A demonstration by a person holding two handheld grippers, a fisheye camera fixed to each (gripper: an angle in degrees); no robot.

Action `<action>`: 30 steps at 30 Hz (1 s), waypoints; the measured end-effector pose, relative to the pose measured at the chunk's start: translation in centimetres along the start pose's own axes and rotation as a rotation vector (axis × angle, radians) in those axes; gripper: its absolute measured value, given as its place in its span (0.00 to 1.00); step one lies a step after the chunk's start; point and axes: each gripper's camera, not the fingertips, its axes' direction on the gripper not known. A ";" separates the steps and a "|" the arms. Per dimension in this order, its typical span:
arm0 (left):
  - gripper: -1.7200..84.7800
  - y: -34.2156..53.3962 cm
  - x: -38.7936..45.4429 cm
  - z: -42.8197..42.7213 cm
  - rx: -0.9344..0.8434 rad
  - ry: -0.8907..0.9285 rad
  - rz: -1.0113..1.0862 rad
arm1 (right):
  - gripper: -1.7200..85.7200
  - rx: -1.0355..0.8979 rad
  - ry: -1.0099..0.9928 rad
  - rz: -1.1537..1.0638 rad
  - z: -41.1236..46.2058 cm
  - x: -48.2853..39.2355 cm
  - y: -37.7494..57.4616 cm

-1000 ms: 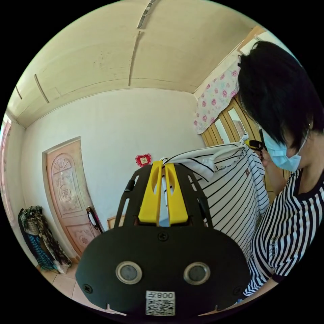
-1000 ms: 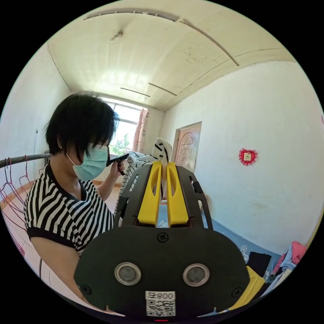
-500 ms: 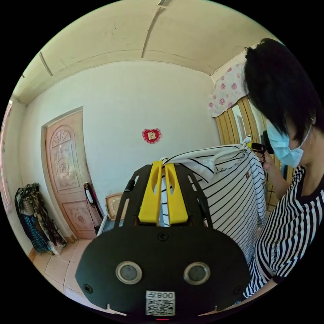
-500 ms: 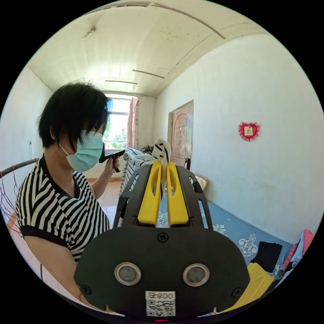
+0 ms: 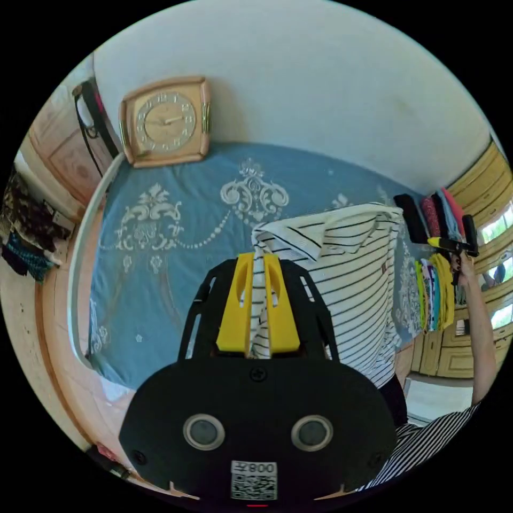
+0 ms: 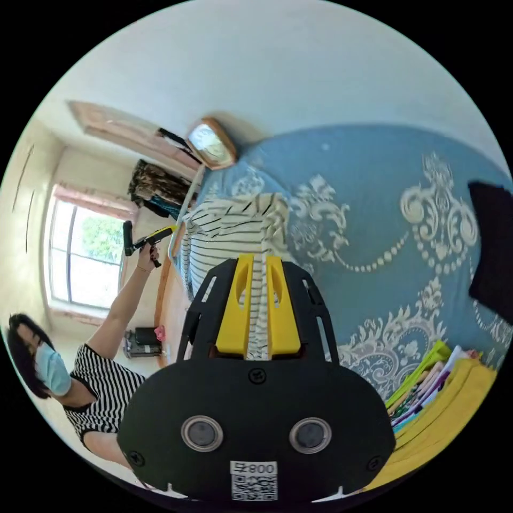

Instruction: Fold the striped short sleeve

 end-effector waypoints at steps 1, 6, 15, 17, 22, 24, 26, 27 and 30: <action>0.05 0.2 -1.1 1.8 -0.025 0.002 -0.015 | 0.09 -0.005 -0.033 0.040 0.7 2.7 0.0; 0.07 6.7 -10.8 9.9 -0.037 0.201 -0.158 | 0.11 0.002 -0.104 0.062 2.1 6.6 4.3; 0.09 17.9 -22.2 10.9 -0.014 0.194 -0.337 | 0.12 -0.155 0.135 0.034 5.1 1.1 5.7; 0.09 18.4 -24.0 11.6 -0.058 0.117 -0.346 | 0.10 -0.187 0.168 0.041 5.3 0.8 4.6; 0.06 18.0 -28.8 13.7 -0.152 0.012 -0.323 | 0.03 -0.268 0.237 0.048 3.0 -0.4 1.8; 0.04 17.8 -31.1 13.8 -0.163 -0.024 -0.323 | 0.02 -0.270 0.256 0.034 1.0 -1.2 1.0; 0.03 17.9 -32.8 13.7 -0.176 -0.032 -0.314 | 0.02 -0.264 0.260 0.009 -1.5 -2.2 0.0; 0.03 17.9 -33.9 13.4 -0.185 -0.050 -0.303 | 0.02 -0.259 0.275 -0.009 -3.3 -3.0 -0.7; 0.03 17.6 -37.3 11.1 -0.154 -0.111 -0.291 | 0.02 -0.252 0.385 -0.065 -8.6 -5.2 -2.8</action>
